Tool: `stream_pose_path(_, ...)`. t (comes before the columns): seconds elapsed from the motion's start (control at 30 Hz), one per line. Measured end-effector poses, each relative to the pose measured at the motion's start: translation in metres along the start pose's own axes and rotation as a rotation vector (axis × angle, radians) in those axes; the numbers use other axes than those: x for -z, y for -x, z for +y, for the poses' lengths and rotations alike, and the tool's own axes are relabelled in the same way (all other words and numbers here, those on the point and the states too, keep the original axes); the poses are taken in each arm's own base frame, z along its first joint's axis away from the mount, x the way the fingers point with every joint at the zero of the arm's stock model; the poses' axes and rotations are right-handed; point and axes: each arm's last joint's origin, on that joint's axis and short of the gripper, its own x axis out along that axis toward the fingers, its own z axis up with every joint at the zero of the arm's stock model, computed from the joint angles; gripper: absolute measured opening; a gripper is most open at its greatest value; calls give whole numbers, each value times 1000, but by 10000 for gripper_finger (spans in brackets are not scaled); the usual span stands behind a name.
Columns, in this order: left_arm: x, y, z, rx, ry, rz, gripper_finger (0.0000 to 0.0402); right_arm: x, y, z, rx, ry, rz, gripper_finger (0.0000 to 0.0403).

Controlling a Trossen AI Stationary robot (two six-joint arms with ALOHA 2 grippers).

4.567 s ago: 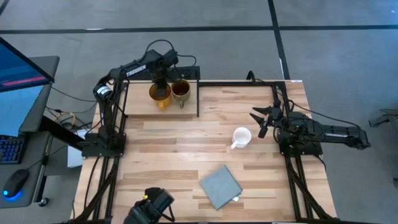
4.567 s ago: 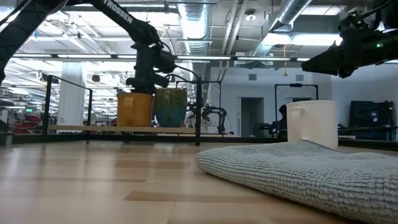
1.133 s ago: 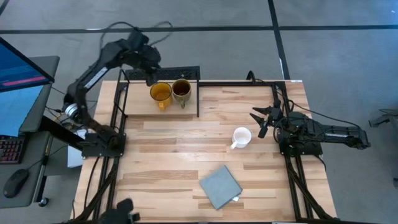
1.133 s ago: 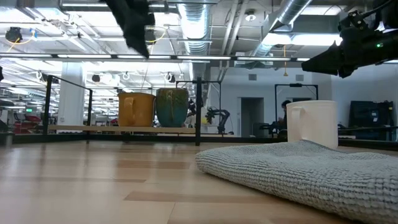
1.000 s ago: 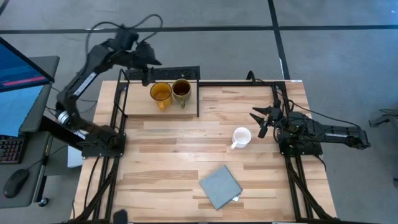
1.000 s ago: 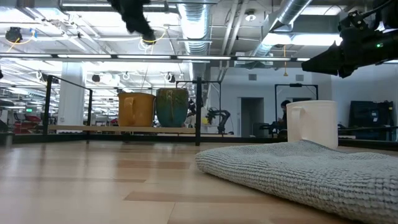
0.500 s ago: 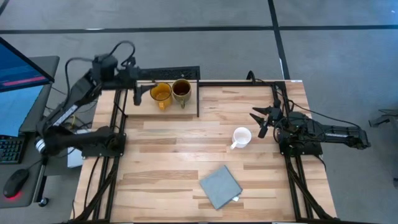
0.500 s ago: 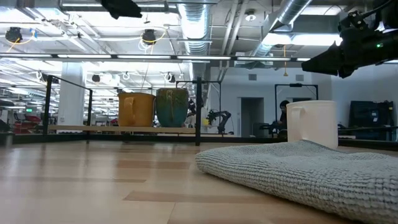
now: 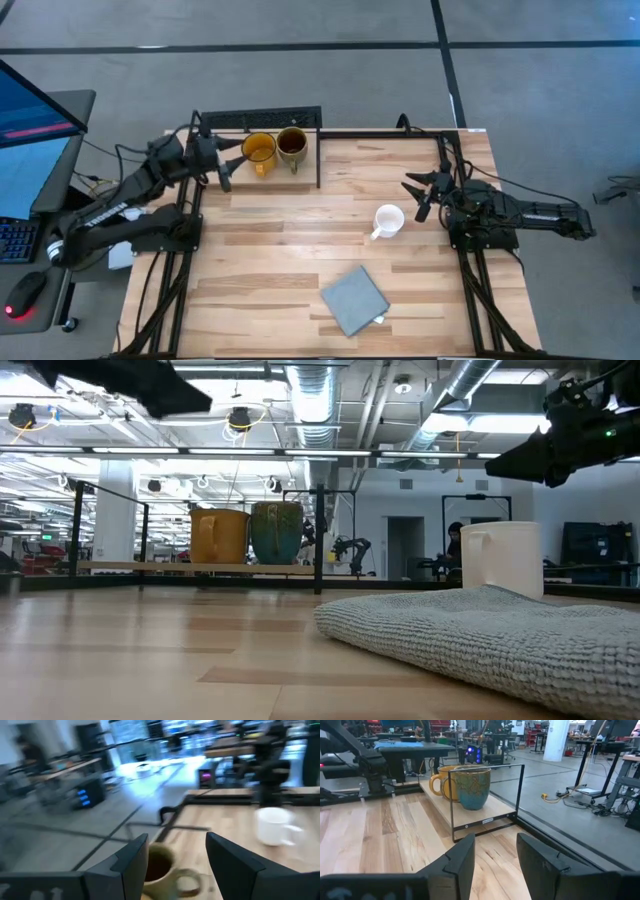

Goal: Stack small to large cups/mugs on shelf
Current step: Put the white mug on the shelf

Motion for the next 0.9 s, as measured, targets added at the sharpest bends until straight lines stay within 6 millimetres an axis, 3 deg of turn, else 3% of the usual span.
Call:
stream_pose_path(0.53, 59, -23, -25, -199, 30, 58, 190, 1, 0, 0, -1, 5, 14, 169)
stream_pose_path(0.9, 67, -23, -37, -179, 64, 10, 190, 2, 0, 0, -1, 6, 17, 169)
